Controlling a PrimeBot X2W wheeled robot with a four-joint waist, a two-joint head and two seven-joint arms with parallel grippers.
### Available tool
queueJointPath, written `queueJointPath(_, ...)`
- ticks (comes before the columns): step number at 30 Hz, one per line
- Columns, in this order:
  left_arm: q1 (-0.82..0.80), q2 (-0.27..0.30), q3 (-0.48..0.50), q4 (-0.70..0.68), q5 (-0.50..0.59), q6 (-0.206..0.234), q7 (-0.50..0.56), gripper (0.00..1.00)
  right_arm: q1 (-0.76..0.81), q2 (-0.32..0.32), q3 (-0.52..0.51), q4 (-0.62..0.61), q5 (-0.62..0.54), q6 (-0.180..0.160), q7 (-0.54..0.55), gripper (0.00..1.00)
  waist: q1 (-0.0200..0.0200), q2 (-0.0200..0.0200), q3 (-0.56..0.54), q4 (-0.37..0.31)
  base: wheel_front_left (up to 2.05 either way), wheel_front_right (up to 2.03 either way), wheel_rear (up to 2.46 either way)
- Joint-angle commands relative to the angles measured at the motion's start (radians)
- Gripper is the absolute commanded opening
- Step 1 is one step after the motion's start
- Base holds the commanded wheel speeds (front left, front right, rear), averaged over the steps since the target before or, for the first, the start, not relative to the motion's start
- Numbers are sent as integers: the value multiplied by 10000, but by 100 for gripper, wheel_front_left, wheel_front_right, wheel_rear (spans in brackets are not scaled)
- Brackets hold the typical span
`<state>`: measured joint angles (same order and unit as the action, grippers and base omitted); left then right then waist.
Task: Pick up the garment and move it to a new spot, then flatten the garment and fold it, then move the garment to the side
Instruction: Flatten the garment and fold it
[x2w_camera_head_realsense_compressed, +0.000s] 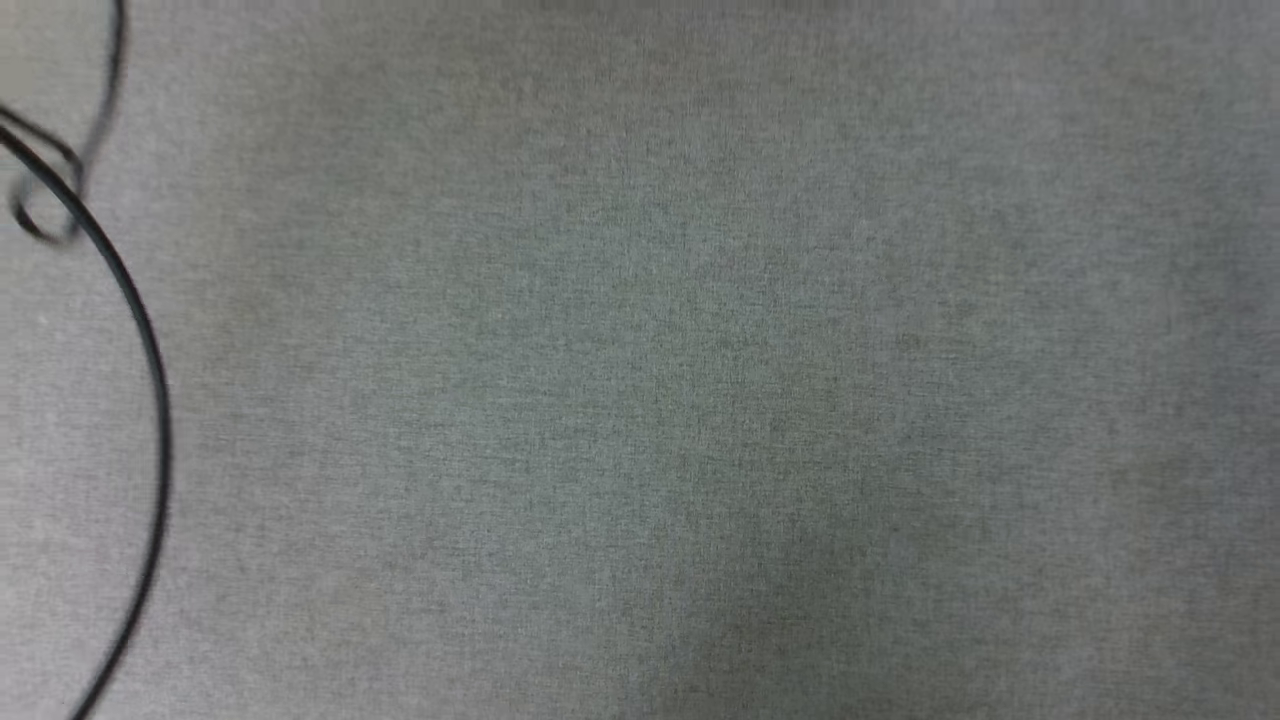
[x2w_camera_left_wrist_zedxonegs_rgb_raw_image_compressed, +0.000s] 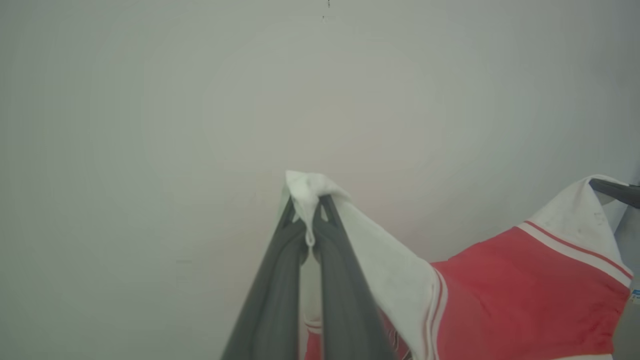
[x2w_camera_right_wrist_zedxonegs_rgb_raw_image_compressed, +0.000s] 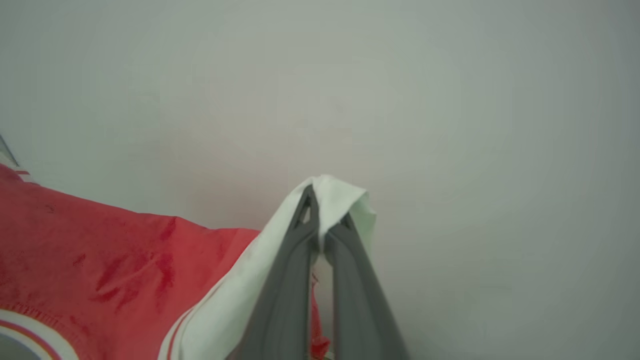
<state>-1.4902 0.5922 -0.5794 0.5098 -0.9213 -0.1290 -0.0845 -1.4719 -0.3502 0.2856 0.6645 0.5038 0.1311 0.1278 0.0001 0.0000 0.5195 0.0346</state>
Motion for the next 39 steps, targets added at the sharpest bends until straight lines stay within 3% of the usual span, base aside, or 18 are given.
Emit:
queueJointPath(1, 635, 66, -141, -131, -70, -7, -221, 0, 600, -143, 184, -35, 108, -8, -239, 0, -1, 0, -274, 25, 0, 0, 0)
queueJointPath(6, 2553, 224, -189, -592, -371, 56, -959, 0, 2466, -433, 776, -428, 446, -8, -820, 0, -1, 0, -943, 90, 0, 0, 0)
queueJointPath(13, 5706, 536, -129, -1750, -813, 731, -1533, 0, 5512, -748, 927, -1425, 782, -10, -1265, 0, -1, 0, -2020, 143, 0, 0, 0)
queueJointPath(25, 11065, 1103, 697, -3972, -1404, 2228, -1813, 0, 10832, -595, -212, -3213, 797, -10, -918, 0, -1, 0, -3917, 52, 0, 0, 0)
queueJointPath(33, 13545, 1158, 1190, -4814, -1539, 2820, -1825, 0, 13494, -340, -1306, -4328, 498, -10, -304, 0, -1, 0, -4572, 128, 0, 0, 0)
queueJointPath(39, 15087, 886, 1497, -5019, -1691, 3102, -1827, 0, 15473, -88, -2042, -5245, 269, -10, 324, 0, -1, 0, -4932, 125, 0, 0, 0)
